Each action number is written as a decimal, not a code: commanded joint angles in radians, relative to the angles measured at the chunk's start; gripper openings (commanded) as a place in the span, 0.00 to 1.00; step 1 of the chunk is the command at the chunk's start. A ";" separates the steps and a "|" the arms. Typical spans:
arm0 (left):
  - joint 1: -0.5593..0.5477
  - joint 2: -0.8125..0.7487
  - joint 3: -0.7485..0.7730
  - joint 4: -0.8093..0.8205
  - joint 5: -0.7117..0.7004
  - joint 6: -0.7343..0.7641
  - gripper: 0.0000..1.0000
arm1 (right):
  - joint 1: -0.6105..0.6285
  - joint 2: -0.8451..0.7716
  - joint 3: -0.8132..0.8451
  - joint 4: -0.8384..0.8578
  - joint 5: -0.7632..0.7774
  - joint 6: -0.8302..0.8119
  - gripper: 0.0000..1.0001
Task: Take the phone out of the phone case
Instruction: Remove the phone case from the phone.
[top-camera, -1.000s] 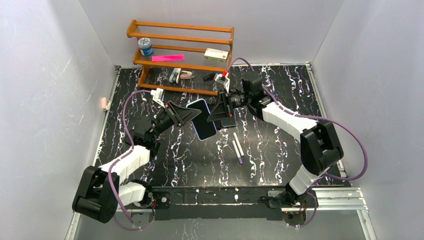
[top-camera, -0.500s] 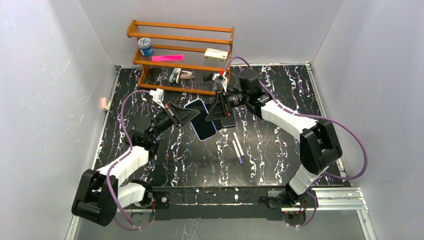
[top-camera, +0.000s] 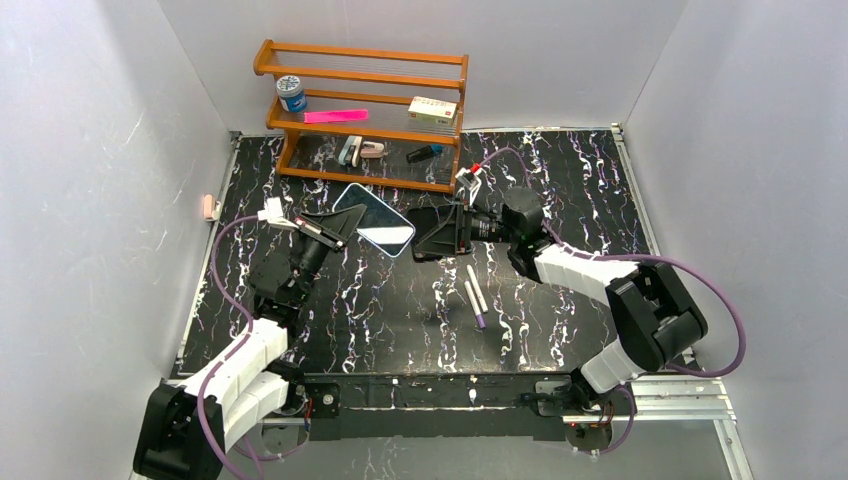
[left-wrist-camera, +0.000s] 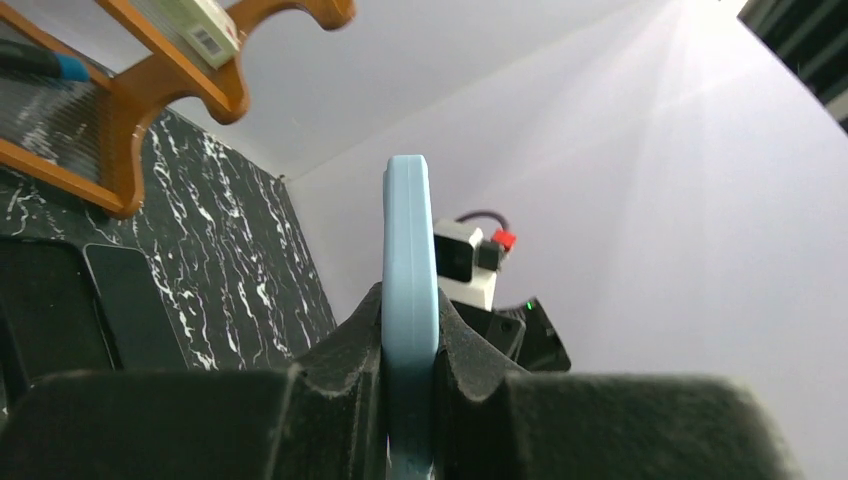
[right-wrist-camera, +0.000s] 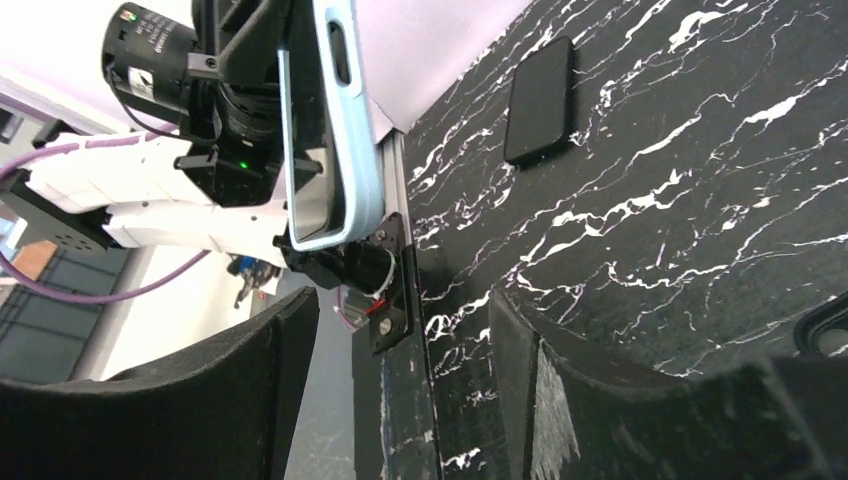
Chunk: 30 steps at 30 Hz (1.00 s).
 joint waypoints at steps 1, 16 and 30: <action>0.005 -0.030 -0.009 0.048 -0.152 -0.084 0.00 | 0.028 -0.005 -0.037 0.342 0.073 0.169 0.70; 0.003 -0.045 -0.029 0.054 -0.231 -0.182 0.00 | 0.116 0.056 -0.016 0.465 0.165 0.205 0.61; -0.002 -0.042 -0.034 0.075 -0.216 -0.203 0.00 | 0.161 0.122 0.021 0.517 0.205 0.217 0.53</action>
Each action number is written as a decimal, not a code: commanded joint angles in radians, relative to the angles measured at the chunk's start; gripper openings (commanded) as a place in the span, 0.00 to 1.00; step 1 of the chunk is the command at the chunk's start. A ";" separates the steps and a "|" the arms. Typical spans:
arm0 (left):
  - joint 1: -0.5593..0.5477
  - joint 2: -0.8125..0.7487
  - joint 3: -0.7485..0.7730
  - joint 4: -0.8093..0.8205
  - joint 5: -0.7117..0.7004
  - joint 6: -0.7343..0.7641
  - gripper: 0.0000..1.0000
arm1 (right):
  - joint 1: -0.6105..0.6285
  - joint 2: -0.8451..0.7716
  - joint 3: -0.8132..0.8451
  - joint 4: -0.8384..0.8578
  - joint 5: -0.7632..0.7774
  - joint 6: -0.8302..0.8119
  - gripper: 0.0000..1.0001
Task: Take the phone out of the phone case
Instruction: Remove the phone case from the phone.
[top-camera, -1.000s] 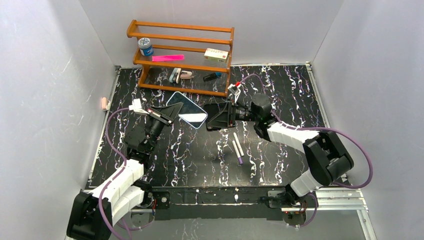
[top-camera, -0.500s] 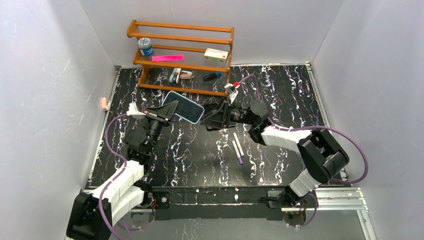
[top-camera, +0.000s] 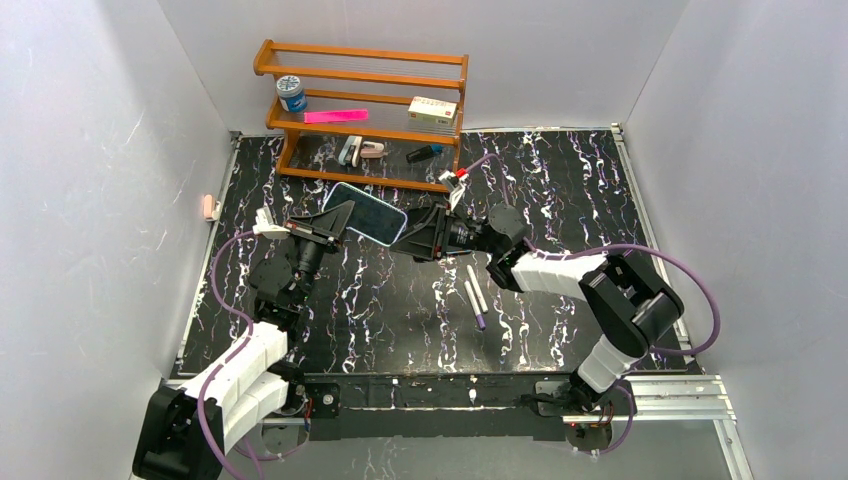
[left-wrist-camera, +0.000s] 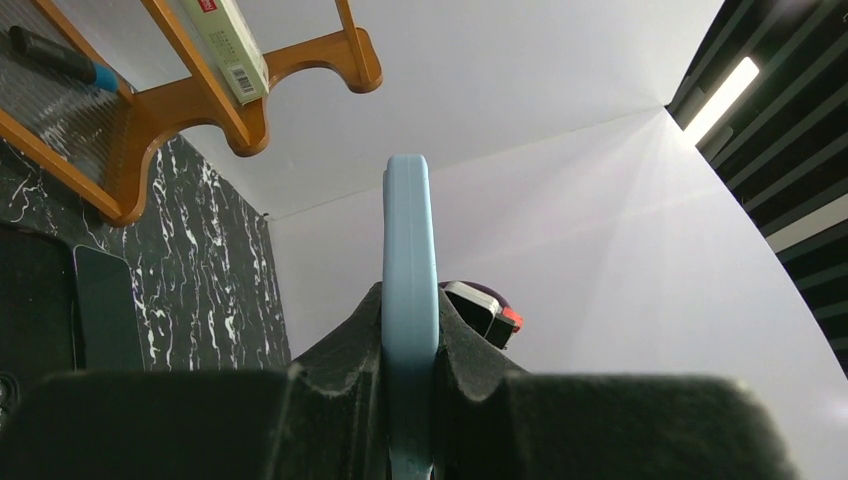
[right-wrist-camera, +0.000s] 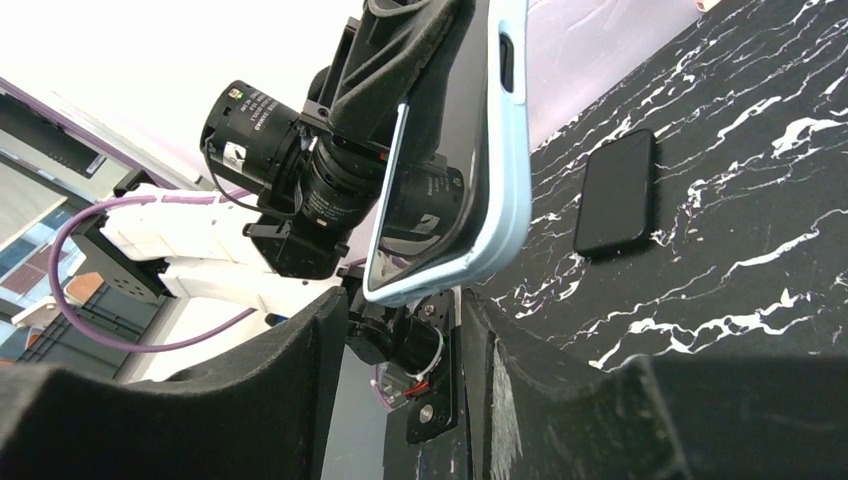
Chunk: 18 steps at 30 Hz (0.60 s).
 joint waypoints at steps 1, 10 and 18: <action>-0.002 -0.026 0.003 0.095 -0.017 -0.023 0.00 | 0.013 0.012 0.052 0.092 0.024 0.002 0.52; -0.006 -0.019 -0.001 0.093 -0.014 -0.027 0.00 | 0.016 0.033 0.060 0.114 0.030 0.009 0.46; -0.010 -0.005 -0.001 0.090 -0.012 -0.081 0.00 | 0.016 0.050 0.047 0.131 0.027 -0.096 0.16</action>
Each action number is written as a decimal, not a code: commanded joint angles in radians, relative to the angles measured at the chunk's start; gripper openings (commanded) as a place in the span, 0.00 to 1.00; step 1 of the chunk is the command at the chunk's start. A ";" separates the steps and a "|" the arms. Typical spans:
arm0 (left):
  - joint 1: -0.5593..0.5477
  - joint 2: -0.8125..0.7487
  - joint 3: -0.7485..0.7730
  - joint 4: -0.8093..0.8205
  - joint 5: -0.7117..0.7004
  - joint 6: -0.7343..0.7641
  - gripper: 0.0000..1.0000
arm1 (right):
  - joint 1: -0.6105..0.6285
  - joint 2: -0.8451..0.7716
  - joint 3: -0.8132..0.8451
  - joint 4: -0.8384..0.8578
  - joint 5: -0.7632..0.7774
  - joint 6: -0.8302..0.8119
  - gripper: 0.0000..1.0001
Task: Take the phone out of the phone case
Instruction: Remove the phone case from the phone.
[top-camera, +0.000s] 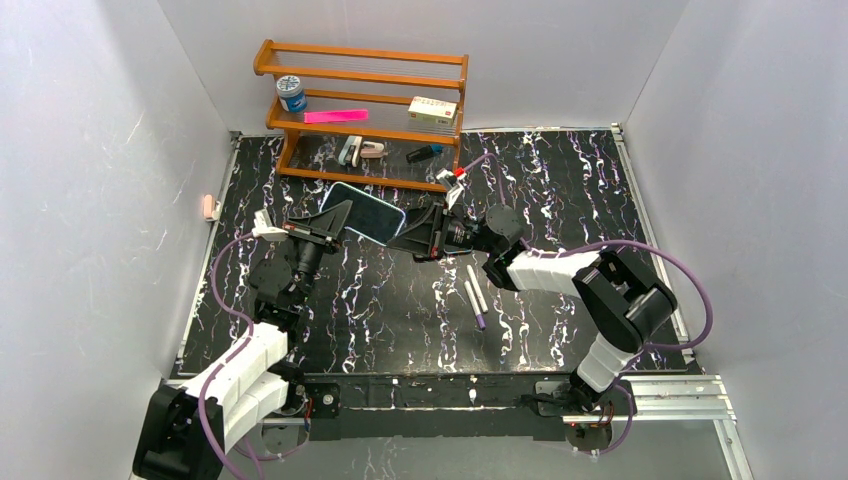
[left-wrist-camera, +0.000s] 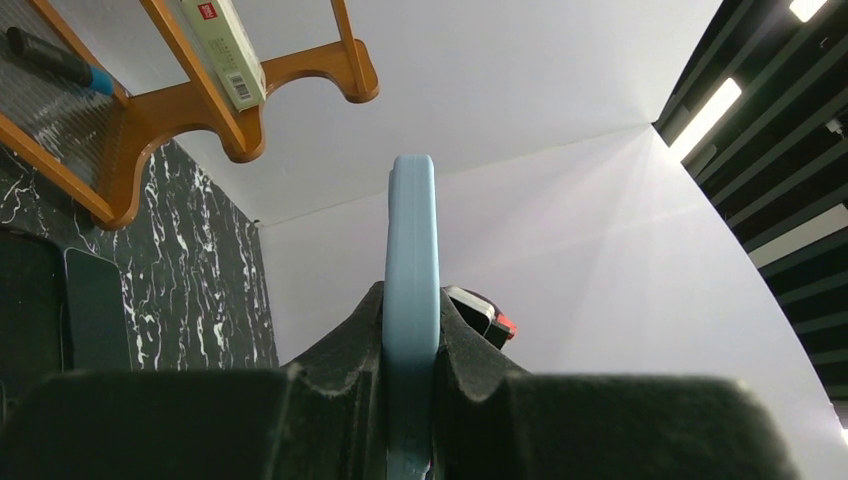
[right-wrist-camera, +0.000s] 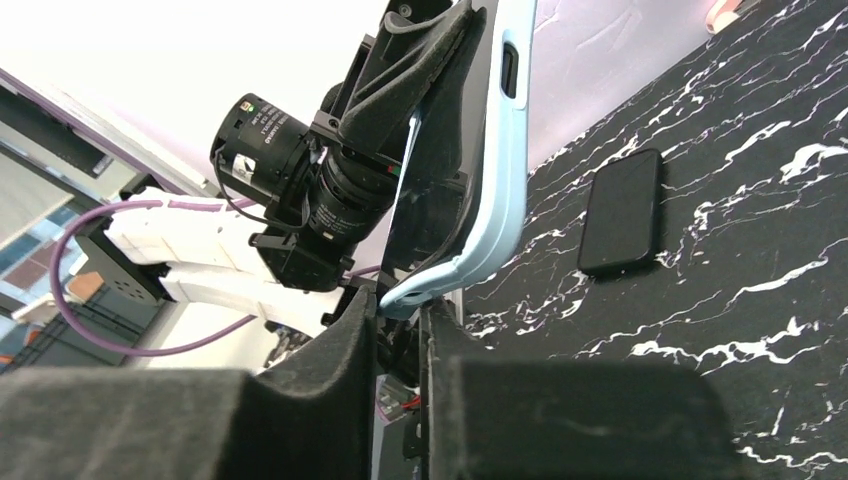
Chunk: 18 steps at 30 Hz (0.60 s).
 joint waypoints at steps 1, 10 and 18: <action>-0.009 -0.003 0.010 0.074 0.004 -0.065 0.00 | 0.004 0.016 0.023 0.081 0.009 -0.133 0.12; -0.013 0.009 0.013 0.051 0.055 -0.154 0.00 | 0.003 0.038 0.027 0.060 -0.036 -0.449 0.01; -0.015 0.021 0.031 0.050 0.099 -0.221 0.00 | 0.003 0.042 0.058 -0.098 -0.080 -0.721 0.01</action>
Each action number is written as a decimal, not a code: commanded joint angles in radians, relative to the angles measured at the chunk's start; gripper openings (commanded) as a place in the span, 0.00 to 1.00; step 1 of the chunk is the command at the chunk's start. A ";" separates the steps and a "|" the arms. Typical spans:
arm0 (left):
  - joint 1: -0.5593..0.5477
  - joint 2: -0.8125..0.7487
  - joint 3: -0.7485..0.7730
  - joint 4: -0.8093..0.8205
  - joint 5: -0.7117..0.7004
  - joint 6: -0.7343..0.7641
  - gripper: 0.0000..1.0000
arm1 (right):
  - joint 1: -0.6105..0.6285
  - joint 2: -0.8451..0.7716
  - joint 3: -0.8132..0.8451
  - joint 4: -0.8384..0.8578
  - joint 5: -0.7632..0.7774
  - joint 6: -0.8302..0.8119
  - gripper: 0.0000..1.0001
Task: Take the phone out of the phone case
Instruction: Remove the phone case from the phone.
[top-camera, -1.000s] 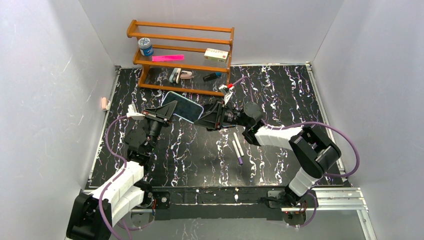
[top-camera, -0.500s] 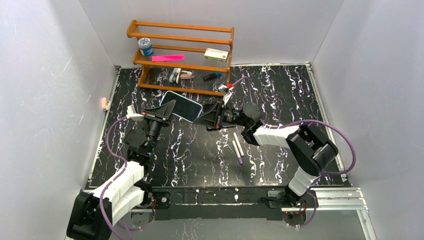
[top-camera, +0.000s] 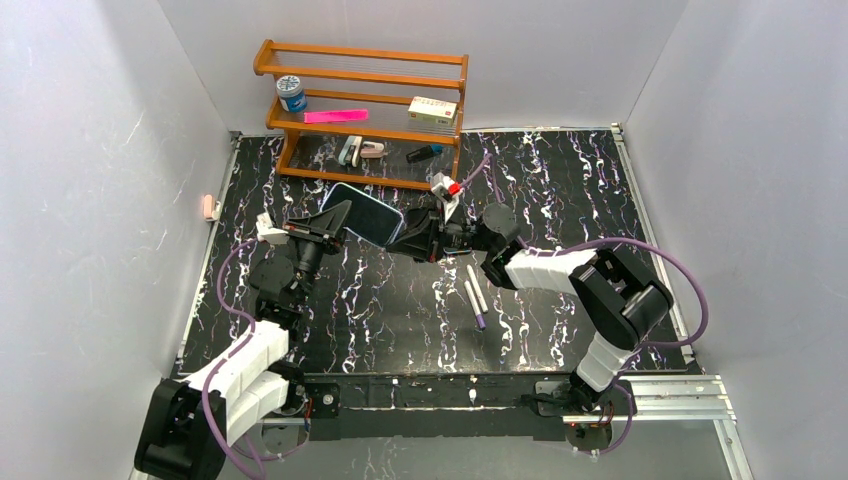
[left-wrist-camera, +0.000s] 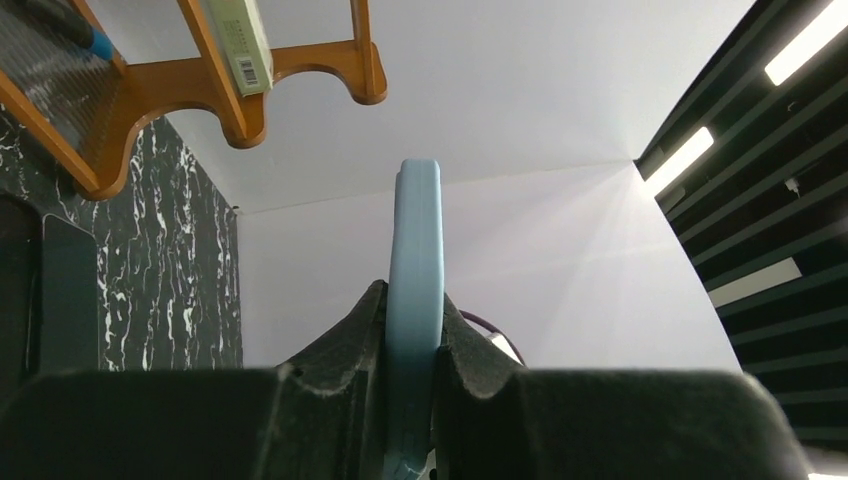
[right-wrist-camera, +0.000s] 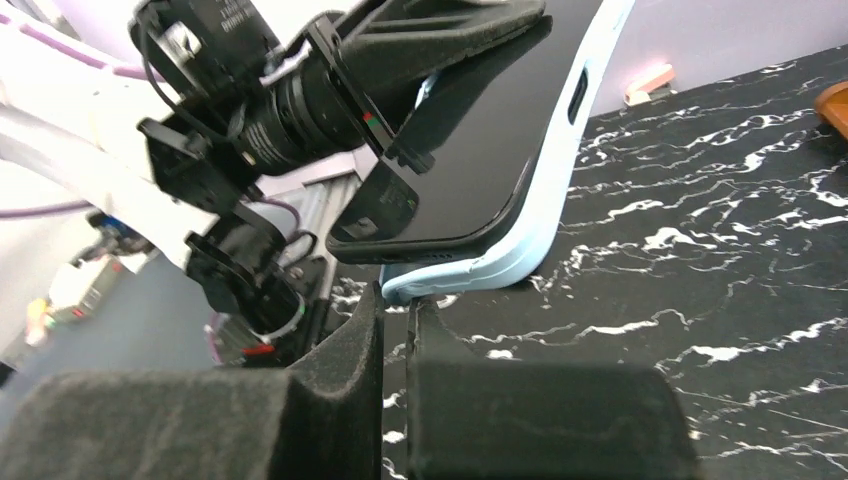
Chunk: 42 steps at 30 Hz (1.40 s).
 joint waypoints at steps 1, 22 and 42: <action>-0.025 -0.013 0.042 0.045 0.106 -0.089 0.00 | 0.003 0.027 0.047 -0.124 -0.006 -0.322 0.01; -0.025 -0.023 0.050 0.060 0.124 0.022 0.00 | -0.086 0.062 0.018 -0.043 -0.061 -0.028 0.40; -0.013 -0.014 0.035 0.039 0.111 0.247 0.00 | -0.186 -0.308 -0.071 -0.329 -0.046 0.238 0.71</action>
